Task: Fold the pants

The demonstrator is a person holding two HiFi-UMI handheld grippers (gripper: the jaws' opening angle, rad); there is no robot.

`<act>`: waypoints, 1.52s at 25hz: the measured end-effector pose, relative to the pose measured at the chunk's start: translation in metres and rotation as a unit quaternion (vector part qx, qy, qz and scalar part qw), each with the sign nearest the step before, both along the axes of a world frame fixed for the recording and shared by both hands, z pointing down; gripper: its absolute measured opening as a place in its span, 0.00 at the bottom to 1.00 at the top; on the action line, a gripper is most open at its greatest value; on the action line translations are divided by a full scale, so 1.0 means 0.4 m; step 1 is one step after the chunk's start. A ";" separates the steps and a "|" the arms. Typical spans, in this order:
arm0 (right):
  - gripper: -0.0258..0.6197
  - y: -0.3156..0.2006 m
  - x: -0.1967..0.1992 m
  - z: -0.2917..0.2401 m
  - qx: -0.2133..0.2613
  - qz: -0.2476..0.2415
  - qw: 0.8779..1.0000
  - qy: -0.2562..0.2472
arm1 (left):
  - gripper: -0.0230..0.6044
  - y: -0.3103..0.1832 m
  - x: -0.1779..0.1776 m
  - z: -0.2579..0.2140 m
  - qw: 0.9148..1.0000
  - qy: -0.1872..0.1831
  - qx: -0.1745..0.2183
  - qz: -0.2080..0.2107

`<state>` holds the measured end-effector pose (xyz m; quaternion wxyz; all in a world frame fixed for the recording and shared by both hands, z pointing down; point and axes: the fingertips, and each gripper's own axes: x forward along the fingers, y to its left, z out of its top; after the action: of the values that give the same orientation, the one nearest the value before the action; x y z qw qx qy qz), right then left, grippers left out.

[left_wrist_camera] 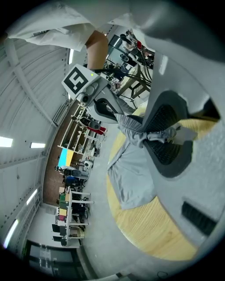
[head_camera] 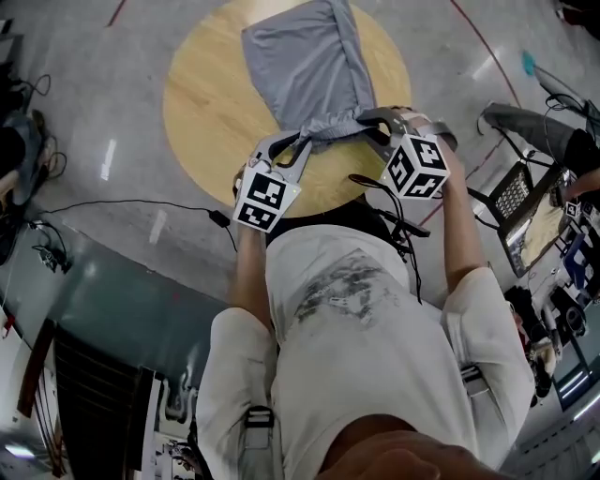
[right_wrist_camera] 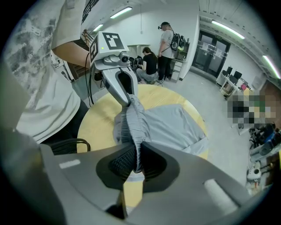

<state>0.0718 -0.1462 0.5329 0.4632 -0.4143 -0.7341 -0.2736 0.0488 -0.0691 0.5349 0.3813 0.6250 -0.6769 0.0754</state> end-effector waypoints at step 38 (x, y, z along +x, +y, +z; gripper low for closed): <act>0.09 -0.147 -0.403 0.085 -0.001 0.017 0.999 -0.030 | 0.14 -0.138 -0.396 0.083 0.996 -0.047 -0.026 -0.069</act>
<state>-0.0895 -0.2050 0.5670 0.4450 -0.3942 -0.7548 -0.2774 -0.1095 -0.1245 0.5681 0.3693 0.5623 -0.7336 0.0957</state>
